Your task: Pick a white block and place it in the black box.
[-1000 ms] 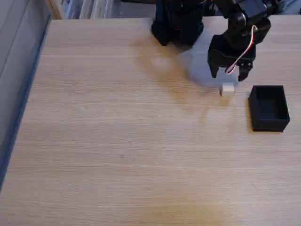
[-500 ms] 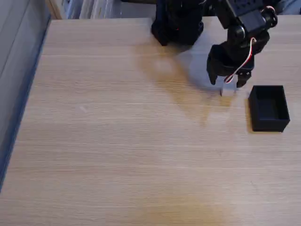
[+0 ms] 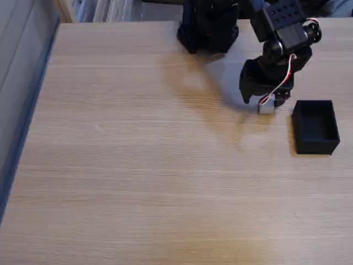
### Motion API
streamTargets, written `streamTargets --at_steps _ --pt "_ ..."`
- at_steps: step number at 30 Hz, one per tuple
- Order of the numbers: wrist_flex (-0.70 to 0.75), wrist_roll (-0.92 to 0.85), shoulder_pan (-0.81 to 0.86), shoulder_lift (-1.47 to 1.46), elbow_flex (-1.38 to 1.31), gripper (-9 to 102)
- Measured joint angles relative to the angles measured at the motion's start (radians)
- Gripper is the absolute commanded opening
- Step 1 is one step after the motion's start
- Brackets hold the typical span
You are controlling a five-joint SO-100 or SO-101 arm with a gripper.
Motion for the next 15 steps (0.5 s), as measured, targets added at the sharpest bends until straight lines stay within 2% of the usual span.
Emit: streamTargets --at_steps 5,8,11,15 --pt "0.000 -0.005 -0.003 -0.002 0.000 23" --pt "0.000 -0.006 0.000 -0.002 0.000 10" --pt "0.000 -0.006 0.003 -0.002 0.000 4" --pt "0.000 -0.040 -0.003 0.006 0.018 0"
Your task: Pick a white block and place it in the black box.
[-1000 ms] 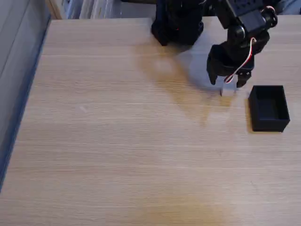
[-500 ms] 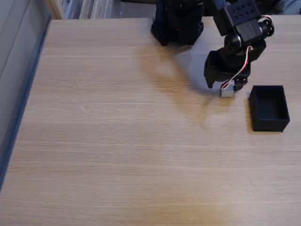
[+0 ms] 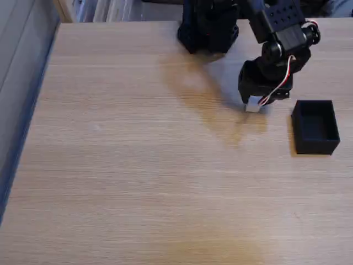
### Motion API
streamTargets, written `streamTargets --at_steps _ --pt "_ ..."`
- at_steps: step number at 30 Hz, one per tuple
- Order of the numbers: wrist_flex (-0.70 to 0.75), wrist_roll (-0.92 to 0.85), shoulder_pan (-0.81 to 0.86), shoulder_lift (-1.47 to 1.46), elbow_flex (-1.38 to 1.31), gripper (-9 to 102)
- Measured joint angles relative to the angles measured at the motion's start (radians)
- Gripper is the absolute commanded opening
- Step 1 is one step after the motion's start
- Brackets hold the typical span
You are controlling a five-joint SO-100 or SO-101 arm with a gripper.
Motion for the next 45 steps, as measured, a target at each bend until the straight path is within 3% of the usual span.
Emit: streamTargets --at_steps 11,18,31,40,45 --pt "-0.003 -0.014 -0.005 0.391 0.117 0" --pt "-0.086 0.052 -0.046 0.598 0.104 0" --pt "-0.127 0.198 -0.176 0.376 -0.207 0" --pt "-0.129 0.236 -0.212 0.204 -0.267 2" --pt "-0.150 0.238 -0.212 0.155 -0.267 13"
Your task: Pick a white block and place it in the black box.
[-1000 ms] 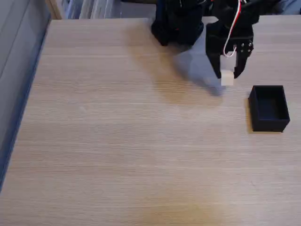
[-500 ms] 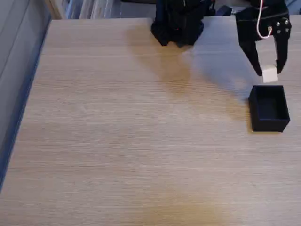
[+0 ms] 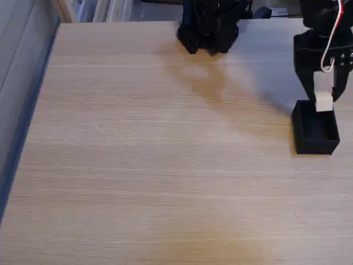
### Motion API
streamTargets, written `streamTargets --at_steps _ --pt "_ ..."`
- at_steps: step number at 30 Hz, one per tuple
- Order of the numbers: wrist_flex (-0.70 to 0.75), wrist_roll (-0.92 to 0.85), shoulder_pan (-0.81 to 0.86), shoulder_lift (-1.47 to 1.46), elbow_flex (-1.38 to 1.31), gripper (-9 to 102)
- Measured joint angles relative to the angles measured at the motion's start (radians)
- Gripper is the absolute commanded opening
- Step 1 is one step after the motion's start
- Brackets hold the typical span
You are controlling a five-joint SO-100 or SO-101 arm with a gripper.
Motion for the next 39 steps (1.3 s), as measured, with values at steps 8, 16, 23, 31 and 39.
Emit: streamTargets --at_steps 8,16,23,31,39 --pt "-0.006 0.026 0.012 -0.012 -0.031 24" --pt "0.051 -0.044 0.040 0.075 -0.015 4" --pt "0.034 -0.296 0.160 0.445 0.318 0" --pt "-0.012 -0.600 0.314 1.028 0.888 0" --pt "0.023 -0.831 0.476 1.443 1.290 0"
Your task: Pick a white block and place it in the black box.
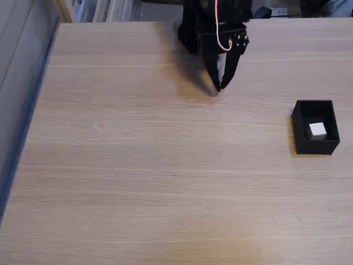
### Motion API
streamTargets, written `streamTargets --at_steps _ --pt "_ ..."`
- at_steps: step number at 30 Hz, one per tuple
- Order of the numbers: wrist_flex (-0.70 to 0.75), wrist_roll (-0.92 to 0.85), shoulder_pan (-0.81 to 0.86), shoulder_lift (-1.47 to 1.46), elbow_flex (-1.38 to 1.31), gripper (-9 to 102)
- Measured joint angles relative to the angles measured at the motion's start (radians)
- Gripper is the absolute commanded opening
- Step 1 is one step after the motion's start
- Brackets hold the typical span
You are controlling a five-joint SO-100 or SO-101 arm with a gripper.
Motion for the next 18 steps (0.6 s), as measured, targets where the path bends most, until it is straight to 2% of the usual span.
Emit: streamTargets --at_steps 7,18 --pt "0.044 -0.089 0.092 0.175 0.164 0" --pt "0.141 0.005 0.098 0.193 0.167 0"
